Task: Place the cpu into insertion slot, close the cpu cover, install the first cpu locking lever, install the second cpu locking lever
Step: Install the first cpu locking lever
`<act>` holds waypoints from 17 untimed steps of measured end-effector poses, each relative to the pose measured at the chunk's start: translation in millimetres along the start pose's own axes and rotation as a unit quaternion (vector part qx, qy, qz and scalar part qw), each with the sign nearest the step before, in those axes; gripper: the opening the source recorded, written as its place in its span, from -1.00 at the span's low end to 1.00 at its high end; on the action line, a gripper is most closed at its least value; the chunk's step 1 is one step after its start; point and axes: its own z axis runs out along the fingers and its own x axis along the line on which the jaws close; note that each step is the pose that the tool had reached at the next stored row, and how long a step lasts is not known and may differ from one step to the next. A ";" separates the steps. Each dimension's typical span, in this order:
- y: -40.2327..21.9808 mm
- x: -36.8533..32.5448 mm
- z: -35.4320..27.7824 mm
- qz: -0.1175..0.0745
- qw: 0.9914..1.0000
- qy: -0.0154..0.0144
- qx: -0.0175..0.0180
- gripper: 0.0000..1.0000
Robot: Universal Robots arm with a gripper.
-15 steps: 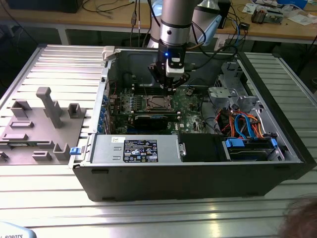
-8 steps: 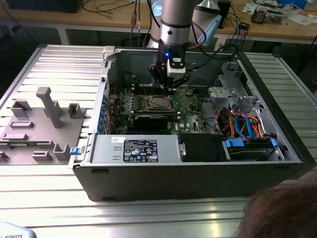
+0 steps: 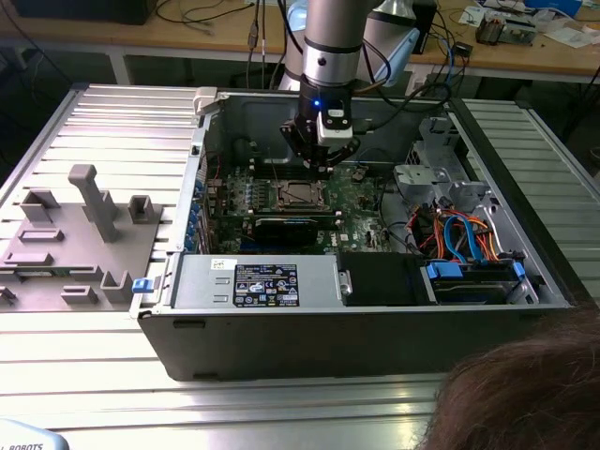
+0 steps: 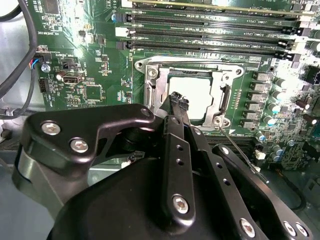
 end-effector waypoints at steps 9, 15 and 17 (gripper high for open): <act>0.0 0.0 0.0 -0.013 1.000 -0.001 0.000 -0.79; 0.0 0.0 0.0 -0.023 1.000 -0.002 0.000 -0.79; 0.0 0.0 0.0 -0.028 1.000 -0.002 -0.001 -0.79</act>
